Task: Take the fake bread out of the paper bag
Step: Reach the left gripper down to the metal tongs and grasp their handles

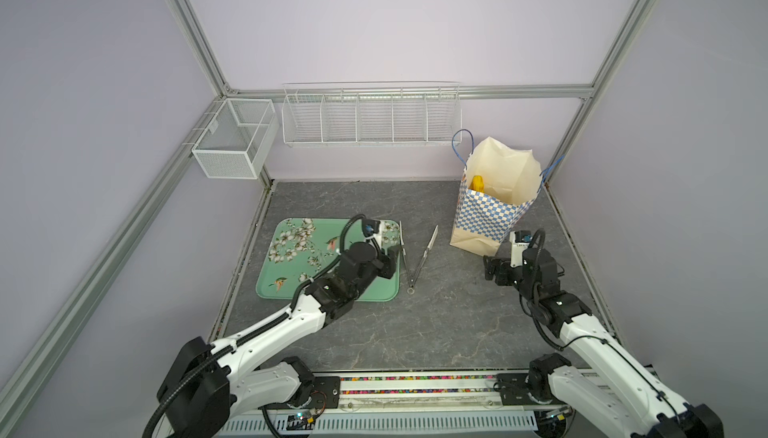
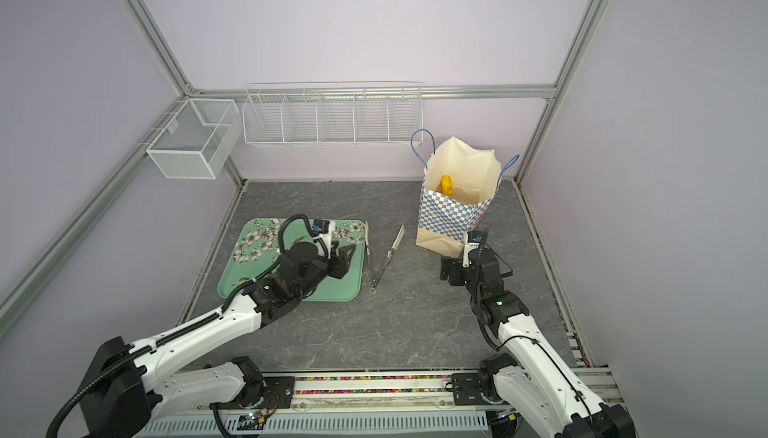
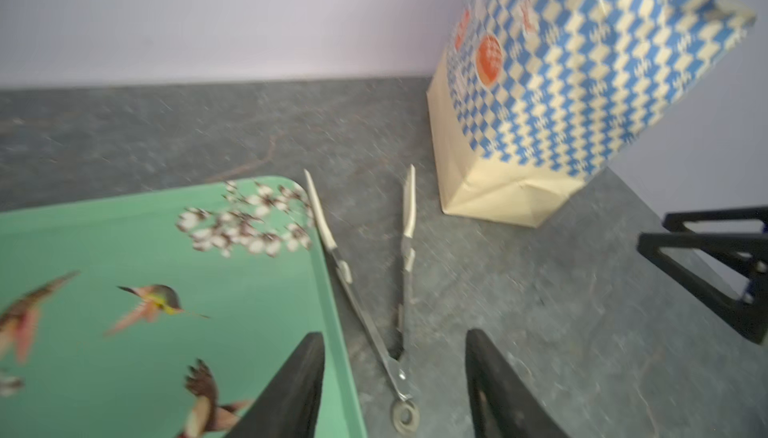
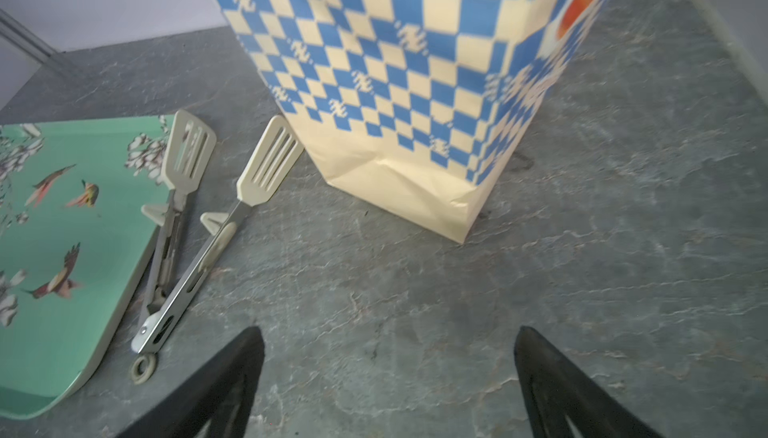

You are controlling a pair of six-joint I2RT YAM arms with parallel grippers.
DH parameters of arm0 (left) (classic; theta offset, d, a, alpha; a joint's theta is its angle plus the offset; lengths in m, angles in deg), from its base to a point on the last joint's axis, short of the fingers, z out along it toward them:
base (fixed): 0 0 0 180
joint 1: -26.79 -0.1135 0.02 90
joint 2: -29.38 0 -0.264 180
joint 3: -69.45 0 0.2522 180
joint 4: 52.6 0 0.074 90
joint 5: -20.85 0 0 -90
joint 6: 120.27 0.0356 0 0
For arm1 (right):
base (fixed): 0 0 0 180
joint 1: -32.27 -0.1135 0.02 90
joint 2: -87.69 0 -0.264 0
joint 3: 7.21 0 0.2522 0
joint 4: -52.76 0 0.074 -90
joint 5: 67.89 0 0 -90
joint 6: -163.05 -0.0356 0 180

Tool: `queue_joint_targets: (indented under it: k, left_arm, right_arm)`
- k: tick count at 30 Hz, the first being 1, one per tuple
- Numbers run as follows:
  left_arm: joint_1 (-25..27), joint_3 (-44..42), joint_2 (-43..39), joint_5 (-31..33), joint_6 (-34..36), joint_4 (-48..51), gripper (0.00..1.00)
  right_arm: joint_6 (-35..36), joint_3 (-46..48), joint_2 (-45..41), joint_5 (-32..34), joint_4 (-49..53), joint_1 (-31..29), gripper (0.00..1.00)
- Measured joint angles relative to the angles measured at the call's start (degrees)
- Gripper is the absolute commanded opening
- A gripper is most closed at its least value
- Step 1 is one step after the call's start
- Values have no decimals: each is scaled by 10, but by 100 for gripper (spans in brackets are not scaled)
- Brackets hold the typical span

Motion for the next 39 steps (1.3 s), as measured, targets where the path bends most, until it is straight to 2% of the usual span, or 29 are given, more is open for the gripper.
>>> queue_joint_targets:
  k: [5, 14, 22, 29, 39]
  left_arm:
    - [55, 20, 115, 34, -56, 12, 64]
    - [60, 123, 261, 71, -104, 63, 67]
    - [60, 175, 328, 94, -136, 111, 77]
    - [60, 191, 369, 99, -150, 133, 76]
    - [60, 220, 422, 120, -136, 85, 72]
  right_arm:
    - [-27, 2, 49, 11, 6, -59, 97]
    - [-44, -2, 95, 32, 5, -107, 99]
    - [-44, -4, 105, 46, 5, -108, 99]
    - [-44, -4, 118, 48, -4, -108, 100]
    - [-45, -13, 123, 44, -8, -108, 96]
